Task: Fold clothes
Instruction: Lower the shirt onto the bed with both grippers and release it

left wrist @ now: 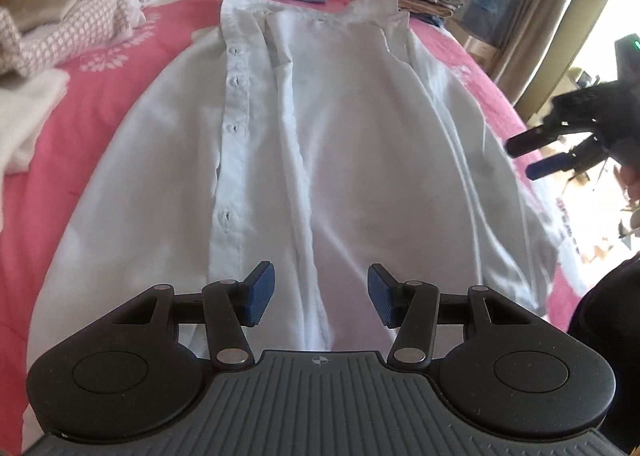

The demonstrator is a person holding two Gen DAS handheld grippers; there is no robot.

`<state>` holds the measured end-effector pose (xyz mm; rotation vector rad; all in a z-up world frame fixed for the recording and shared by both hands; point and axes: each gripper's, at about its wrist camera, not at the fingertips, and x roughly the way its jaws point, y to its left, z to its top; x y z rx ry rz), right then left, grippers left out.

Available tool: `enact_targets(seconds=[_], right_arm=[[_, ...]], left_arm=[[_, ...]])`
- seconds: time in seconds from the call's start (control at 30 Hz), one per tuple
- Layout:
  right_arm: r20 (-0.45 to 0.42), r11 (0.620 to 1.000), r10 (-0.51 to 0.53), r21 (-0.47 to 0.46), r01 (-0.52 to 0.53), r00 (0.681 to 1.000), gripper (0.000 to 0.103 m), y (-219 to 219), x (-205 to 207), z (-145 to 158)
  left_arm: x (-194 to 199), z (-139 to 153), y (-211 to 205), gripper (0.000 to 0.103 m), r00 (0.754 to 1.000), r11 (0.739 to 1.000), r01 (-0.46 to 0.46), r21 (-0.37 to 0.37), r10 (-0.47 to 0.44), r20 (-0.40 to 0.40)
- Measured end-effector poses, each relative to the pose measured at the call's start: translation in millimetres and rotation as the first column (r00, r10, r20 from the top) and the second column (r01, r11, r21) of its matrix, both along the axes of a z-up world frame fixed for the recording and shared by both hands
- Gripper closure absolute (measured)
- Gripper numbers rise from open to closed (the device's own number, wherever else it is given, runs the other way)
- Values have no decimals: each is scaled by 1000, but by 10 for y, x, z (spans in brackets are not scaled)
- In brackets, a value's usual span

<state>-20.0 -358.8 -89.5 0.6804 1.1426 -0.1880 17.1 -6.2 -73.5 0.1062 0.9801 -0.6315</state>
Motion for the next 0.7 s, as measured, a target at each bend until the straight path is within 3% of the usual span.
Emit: enact_targets(seconds=[0.13,0.27,0.3,0.4,0.43,0.47,0.7], right_arm=[[-116,987,85,-126,-100,990,27,184,236,-221],[-214,942,185,-240,-235,959,28,318,311,-444],[-211,939,175,-257,-227,962,30,269,283,-417],[-202,929,144,-308,-203,969,58,124,200,-337],[-199,925,134,-325,-195,971,80,76,172,-310],[-195,921,124,-342,-186,973,90,28,144,-283],[-165,882,56,-454,-126,985,91,-311,-50,-96]], left_arm=[[-35,-93,14,52,1000,999,1,43,-1,15],[-57,-168,43,52,1000,998,3,69,-4,18],[-54,-187,45,52,1000,997,1,74,-2,18],[-44,-241,48,52,1000,996,-4,90,2,18],[-39,-252,48,52,1000,996,-3,95,1,18],[-35,-261,49,52,1000,995,-2,99,0,18],[-22,-298,67,52,1000,993,-12,119,9,26]])
